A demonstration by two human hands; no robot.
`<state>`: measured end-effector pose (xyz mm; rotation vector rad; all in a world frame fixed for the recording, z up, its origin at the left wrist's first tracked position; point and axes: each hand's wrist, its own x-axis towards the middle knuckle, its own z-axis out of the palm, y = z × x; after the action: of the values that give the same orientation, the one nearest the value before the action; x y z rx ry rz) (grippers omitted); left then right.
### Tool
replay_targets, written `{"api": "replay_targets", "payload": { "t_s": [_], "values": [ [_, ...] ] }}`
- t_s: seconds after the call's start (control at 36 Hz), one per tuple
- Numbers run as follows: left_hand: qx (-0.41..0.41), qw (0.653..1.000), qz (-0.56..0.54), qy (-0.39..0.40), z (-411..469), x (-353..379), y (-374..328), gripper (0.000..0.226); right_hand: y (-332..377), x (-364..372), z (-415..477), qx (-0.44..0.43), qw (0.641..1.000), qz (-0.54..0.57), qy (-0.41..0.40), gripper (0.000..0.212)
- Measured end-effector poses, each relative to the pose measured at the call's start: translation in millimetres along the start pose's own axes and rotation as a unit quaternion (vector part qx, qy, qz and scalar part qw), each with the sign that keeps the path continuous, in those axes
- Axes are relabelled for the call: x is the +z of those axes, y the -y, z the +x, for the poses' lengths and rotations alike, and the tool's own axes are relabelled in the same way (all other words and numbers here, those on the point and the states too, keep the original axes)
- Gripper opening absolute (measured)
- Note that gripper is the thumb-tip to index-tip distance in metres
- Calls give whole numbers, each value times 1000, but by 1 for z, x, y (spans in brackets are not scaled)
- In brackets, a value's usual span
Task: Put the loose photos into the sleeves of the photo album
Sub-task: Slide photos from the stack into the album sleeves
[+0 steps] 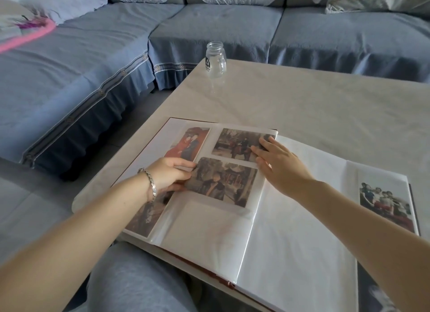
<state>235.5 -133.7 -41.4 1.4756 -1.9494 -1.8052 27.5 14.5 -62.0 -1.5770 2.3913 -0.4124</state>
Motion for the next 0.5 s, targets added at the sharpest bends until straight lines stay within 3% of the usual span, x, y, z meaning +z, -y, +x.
{"api": "replay_targets", "payload": {
  "t_s": [0.19, 0.28, 0.5],
  "values": [
    [20, 997, 73, -21, -3, 5, -5, 15, -1, 0, 1, -4, 1000, 1, -3, 43],
    [53, 984, 144, -92, -2, 10, -5, 29, -1, 1, 0, -3, 1000, 10, -9, 42],
    [43, 976, 123, -172, -5, 17, -6, 49, -2, 1, 1, -1, 1000, 7, -2, 43]
  ]
}}
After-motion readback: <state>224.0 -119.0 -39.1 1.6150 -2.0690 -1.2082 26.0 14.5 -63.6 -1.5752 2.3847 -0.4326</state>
